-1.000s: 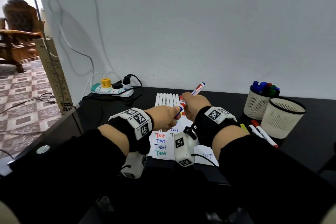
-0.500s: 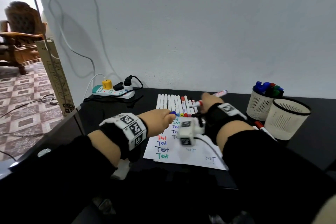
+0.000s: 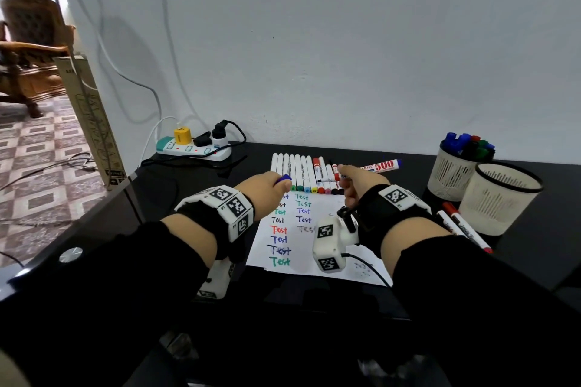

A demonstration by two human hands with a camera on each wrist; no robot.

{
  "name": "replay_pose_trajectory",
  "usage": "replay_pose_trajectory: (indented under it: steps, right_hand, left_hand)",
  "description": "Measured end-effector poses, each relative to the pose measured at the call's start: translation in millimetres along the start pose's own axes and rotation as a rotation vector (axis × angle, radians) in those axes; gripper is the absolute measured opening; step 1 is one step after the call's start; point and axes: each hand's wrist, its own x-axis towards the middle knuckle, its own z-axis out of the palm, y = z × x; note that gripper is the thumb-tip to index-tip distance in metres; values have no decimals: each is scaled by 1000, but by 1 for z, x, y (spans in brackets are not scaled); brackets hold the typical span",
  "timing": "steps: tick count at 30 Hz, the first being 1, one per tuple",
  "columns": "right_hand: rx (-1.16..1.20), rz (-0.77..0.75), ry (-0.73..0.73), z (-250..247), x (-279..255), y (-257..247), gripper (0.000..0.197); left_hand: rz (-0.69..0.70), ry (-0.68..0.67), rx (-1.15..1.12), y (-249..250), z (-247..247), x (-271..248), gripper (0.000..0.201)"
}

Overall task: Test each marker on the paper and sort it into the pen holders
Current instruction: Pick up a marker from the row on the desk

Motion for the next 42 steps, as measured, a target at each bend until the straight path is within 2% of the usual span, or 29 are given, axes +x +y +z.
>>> replay_pose_trajectory:
  steps: [5, 9, 13, 16, 22, 34, 42]
  right_hand:
    - [-76, 34, 47, 6, 2, 25, 22]
    - [-133, 72, 69, 15, 2, 38, 22]
    - [-275, 78, 63, 18, 1, 47, 12]
    - [-328, 44, 31, 18, 0, 52, 12]
    - [-396, -41, -15, 14, 3, 61, 29]
    - [-464, -170, -94, 12, -4, 69, 36]
    - [-421, -155, -13, 14, -4, 69, 30]
  left_hand:
    - [-91, 37, -37, -15, 15, 6, 41]
    - [-111, 27, -34, -23, 20, 12, 40]
    - [-105, 23, -25, -23, 20, 17, 41]
    - [-103, -1, -7, -23, 22, 18, 41]
    - [-78, -28, 52, -22, 26, 19, 39]
    - [-89, -28, 79, -23, 29, 19, 37]
    - [-86, -48, 75, -22, 28, 15, 38]
